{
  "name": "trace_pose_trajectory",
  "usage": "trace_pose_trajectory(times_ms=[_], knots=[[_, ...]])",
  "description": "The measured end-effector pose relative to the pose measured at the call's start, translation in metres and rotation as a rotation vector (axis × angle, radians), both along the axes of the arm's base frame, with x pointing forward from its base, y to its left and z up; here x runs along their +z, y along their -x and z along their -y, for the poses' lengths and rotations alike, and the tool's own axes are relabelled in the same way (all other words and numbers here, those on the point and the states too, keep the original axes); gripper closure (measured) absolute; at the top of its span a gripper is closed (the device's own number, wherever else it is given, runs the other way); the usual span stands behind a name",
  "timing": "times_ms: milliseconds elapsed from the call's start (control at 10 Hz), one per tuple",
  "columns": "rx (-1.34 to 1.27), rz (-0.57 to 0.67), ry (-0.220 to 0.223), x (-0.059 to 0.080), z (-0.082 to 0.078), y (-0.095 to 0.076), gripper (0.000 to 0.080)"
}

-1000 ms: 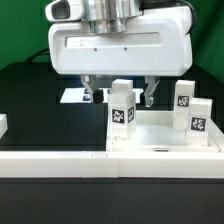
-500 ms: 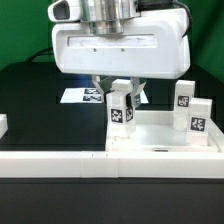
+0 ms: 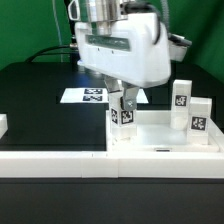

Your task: Assemble square table

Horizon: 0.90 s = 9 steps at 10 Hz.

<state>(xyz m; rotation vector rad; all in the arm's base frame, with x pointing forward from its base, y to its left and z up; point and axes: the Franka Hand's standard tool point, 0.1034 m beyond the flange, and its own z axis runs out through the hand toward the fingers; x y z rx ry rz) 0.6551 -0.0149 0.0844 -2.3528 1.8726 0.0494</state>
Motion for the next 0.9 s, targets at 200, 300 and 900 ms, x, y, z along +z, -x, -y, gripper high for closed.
trace_pose_trajectory(times_ms=[200,300,900], knots=[[-0.305,0.031,-0.075,0.000,0.001,-0.006,0.0509],[-0.473,0.036,-0.103,-0.001,-0.004,-0.007,0.0509],[-0.240,-0.022,-0.065,0.004,-0.026,-0.008,0.0291]])
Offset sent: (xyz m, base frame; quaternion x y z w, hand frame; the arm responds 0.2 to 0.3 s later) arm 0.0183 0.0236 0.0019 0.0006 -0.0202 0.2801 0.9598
